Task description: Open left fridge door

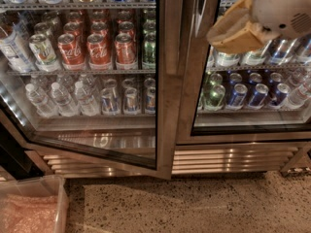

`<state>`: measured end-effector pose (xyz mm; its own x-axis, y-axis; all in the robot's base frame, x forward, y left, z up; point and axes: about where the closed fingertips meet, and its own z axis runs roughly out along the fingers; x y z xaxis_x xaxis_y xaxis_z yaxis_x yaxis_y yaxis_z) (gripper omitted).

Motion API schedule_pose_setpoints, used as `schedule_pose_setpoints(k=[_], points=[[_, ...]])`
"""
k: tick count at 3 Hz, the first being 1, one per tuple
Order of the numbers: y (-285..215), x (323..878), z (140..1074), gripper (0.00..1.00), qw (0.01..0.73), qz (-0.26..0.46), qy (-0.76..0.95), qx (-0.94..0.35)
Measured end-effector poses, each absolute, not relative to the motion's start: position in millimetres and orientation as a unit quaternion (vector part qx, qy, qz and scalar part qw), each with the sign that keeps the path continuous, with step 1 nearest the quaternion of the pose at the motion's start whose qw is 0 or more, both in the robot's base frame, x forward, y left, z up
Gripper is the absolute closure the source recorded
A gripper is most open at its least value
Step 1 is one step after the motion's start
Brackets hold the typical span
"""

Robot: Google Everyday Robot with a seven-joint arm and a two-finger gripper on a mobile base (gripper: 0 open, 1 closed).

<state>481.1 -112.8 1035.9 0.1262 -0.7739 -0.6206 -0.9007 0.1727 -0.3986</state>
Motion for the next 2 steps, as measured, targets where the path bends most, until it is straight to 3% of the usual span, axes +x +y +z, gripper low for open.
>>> schedule_pose_setpoints(k=[2], points=[[-131.3, 479.3, 1032.2, 0.59, 0.397, 0.07, 0.69, -0.602]])
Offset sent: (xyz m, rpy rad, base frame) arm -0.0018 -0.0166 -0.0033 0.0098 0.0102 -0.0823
